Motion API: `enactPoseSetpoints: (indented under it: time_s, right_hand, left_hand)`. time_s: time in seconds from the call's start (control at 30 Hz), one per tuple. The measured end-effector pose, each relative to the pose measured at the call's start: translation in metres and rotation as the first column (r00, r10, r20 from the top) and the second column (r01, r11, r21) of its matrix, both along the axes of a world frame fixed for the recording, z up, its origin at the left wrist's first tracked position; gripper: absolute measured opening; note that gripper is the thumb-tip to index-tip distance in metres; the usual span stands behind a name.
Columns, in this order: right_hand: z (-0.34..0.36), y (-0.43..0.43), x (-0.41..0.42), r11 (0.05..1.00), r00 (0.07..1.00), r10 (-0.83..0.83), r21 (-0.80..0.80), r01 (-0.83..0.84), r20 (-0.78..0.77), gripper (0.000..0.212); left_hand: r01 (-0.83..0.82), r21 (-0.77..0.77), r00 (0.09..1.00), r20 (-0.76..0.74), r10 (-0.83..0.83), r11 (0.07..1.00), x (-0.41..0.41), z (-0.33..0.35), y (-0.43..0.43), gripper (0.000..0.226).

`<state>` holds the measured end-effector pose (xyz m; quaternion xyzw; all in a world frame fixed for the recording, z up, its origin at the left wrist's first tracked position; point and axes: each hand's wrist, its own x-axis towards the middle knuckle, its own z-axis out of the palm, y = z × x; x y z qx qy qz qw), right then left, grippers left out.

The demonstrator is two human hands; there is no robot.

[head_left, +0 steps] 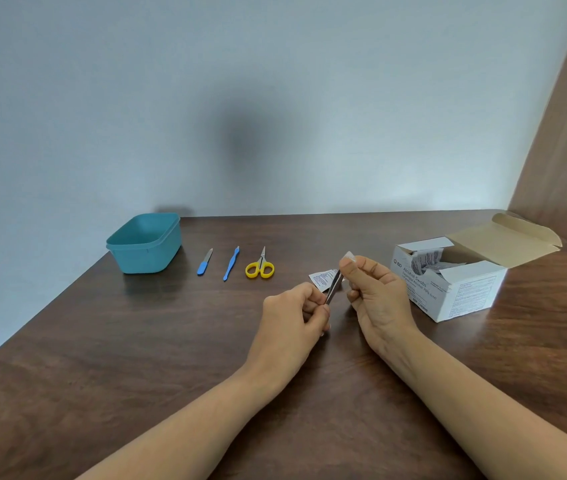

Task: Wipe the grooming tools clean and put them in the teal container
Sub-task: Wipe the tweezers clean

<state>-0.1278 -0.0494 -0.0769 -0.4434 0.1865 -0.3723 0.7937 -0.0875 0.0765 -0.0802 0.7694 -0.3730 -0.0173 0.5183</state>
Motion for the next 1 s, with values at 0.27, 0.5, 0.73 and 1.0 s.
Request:
enactPoseSetpoints:
  time_s: [0.27,0.5,0.73,1.0]
  right_hand:
    - [0.001,0.001,-0.001,0.999,1.0,0.017,-0.036,-0.017,0.003,0.009]
    - [0.0,0.003,-0.001,0.987,0.997,0.07,-0.141,-0.076,-0.046,0.013]
    - [0.0,0.007,-0.004,0.954,0.989,0.104,-0.27,-0.13,-0.107,0.017]
    - [0.001,0.01,-0.005,0.897,0.977,0.086,-0.411,-0.163,-0.197,0.018]
  left_hand:
    - [0.0,-0.004,1.0,0.001,0.0,1.0,-0.001,0.001,0.001,0.009]
    - [-0.023,-0.022,1.0,-0.012,0.023,0.999,-0.002,0.003,0.002,0.008]
    - [-0.038,-0.023,0.999,-0.022,0.038,0.999,-0.002,0.004,0.003,0.008]
    - [-0.045,-0.061,0.997,-0.069,0.041,0.997,0.001,0.004,0.005,0.009]
